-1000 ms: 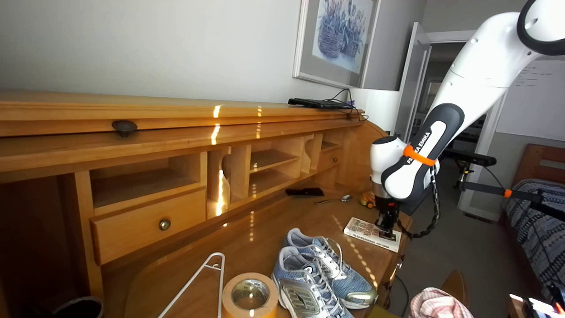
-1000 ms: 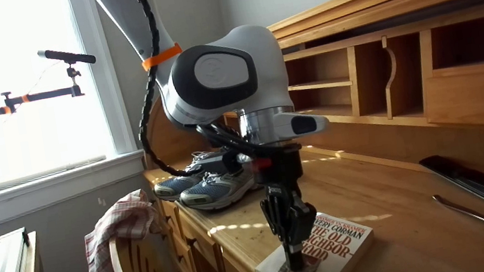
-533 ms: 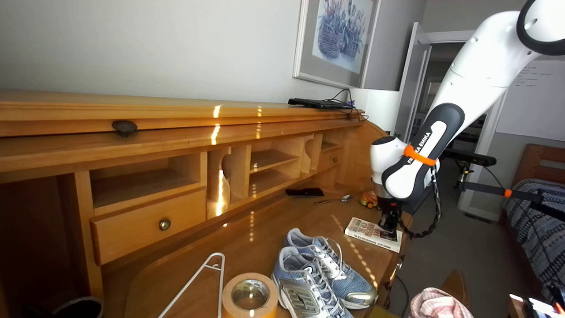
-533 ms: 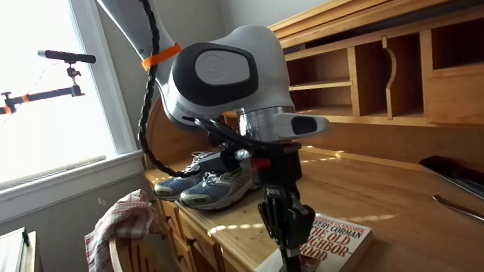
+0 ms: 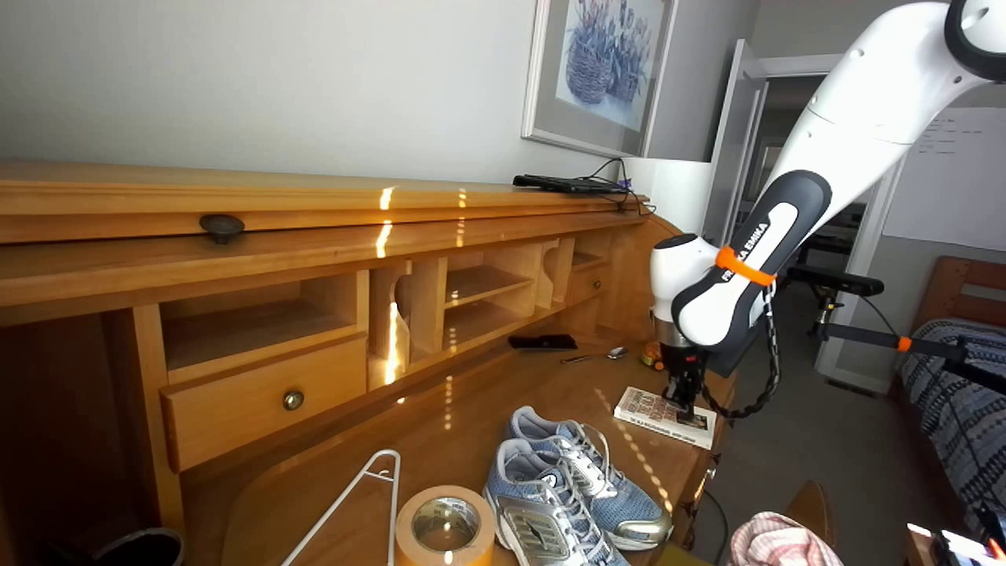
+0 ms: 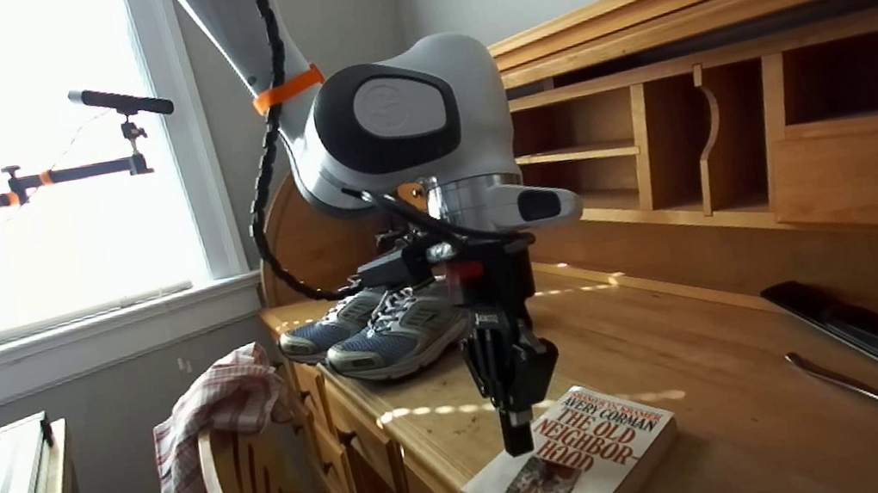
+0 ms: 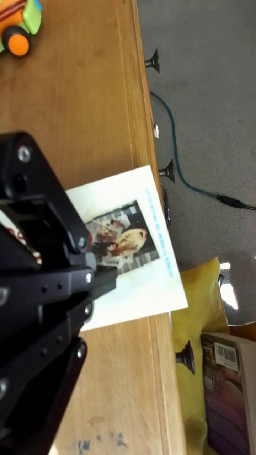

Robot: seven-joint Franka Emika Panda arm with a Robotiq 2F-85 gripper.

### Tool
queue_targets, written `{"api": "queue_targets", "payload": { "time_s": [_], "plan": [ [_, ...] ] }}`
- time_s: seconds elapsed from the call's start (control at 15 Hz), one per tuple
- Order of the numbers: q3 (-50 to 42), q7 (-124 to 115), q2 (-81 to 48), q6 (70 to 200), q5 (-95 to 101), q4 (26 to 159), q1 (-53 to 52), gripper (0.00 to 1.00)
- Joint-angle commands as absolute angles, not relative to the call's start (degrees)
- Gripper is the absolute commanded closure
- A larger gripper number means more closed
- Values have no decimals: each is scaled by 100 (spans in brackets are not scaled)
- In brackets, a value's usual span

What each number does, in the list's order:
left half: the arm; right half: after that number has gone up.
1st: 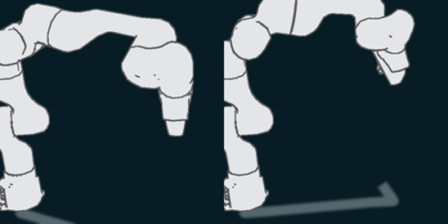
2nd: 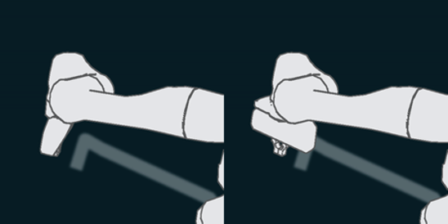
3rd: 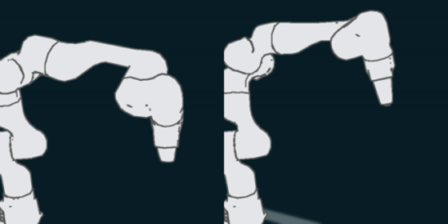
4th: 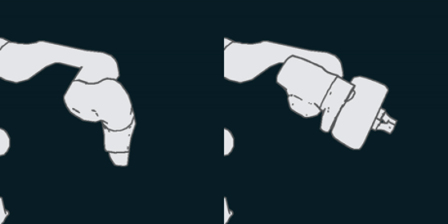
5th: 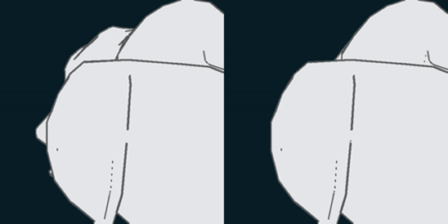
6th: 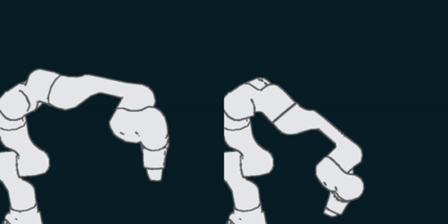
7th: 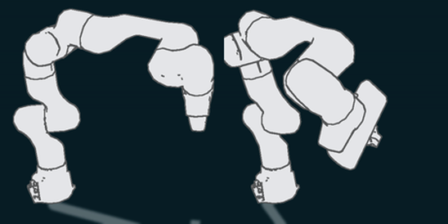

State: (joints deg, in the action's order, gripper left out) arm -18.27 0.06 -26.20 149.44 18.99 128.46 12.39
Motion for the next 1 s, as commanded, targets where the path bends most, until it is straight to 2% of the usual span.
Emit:
{"api": "queue_targets", "payload": {
  "time_s": [0.0, 0.27, 0.33, 0.47, 0.93],
  "plan": [
    [-1767, 171, -2407, 14774, 1953, 13152, 1151, 100],
    [-1828, 169, -2227, 14656, 2228, 13470, 930, 100],
    [-1845, 128, -2142, 14638, 2339, 13577, 850, 74],
    [-1900, 17, -2044, 14664, 2620, 13730, 695, 66],
    [-2226, -728, -2021, 14585, 4307, 14014, 234, 14]
  ]
}}
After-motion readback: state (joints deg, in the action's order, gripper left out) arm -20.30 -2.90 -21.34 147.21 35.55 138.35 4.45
